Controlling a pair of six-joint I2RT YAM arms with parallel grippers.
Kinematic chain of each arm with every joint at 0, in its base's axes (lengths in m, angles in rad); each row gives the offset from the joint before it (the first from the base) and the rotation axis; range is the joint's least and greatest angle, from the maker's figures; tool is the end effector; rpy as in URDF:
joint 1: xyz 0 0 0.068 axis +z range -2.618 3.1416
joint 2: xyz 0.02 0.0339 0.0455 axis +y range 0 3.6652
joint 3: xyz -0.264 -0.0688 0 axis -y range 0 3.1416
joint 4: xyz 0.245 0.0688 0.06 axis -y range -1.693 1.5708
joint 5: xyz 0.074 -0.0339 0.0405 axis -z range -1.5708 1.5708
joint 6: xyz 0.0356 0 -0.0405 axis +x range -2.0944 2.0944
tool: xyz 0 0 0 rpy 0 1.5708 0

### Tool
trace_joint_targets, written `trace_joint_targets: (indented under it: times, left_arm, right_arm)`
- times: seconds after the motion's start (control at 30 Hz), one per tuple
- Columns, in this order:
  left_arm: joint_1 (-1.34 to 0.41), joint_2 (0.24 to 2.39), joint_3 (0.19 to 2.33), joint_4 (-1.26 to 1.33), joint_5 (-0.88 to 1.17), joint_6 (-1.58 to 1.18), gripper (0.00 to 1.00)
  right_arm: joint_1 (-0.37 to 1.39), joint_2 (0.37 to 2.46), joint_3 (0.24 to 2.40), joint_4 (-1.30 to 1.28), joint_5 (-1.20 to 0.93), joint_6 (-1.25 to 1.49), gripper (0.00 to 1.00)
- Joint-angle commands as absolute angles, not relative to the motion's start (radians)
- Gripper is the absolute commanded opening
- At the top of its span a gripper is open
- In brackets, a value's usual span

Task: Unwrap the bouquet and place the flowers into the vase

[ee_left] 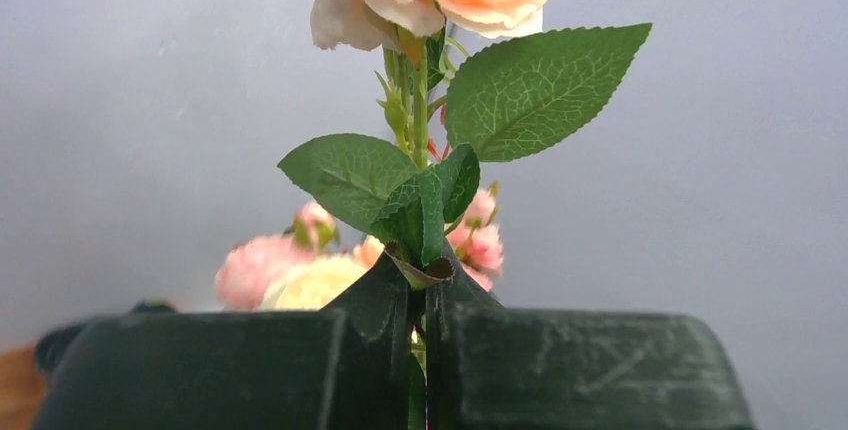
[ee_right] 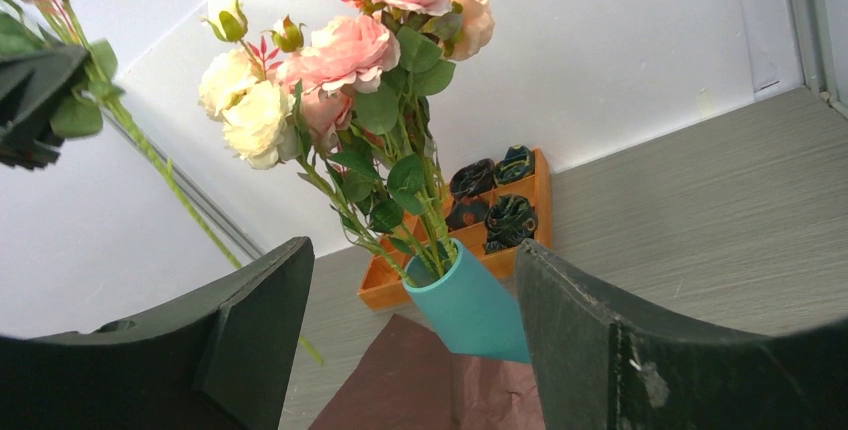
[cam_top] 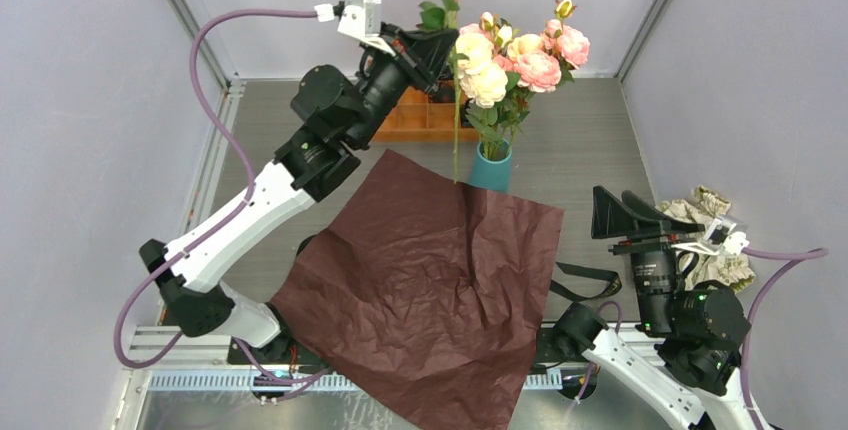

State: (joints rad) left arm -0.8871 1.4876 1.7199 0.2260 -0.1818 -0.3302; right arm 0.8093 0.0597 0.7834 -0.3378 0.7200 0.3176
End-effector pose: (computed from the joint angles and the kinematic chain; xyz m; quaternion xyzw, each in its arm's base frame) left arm 0.2074 -0.2443 0.5396 0.0704 0.5268 -0.4442 0.7213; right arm 0.0126 -0.0208 0.3744 0.1563 0.5780 0.2484 0.7614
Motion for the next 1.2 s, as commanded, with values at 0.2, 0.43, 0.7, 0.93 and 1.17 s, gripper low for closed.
trace_joint_targets:
  times: [0.2, 0.43, 0.7, 0.93, 1.17]
  left_arm:
    - [-1.033, 1.618, 1.874, 0.463, -0.085, -0.122, 0.0]
    - [-1.088, 1.673, 1.848, 0.577, -0.054, -0.043, 0.0]
    - [-1.09, 1.704, 1.853, 0.605, -0.06, 0.068, 0.0]
    - [-1.09, 1.729, 1.837, 0.646, -0.07, 0.13, 0.0]
    - [-1.089, 1.737, 1.742, 0.736, -0.088, 0.112, 0.0]
  right_arm:
    - [0.808, 0.031, 0.772, -0.341, 0.709, 0.353, 0.79]
    - [0.807, 0.044, 0.763, -0.317, 0.702, 0.334, 0.8]
    - [0.807, 0.049, 0.744, -0.295, 0.706, 0.328, 0.81]
    - [0.808, 0.072, 0.732, -0.271, 0.696, 0.329, 0.82]
    - [0.808, 0.078, 0.728, -0.273, 0.701, 0.327, 0.82]
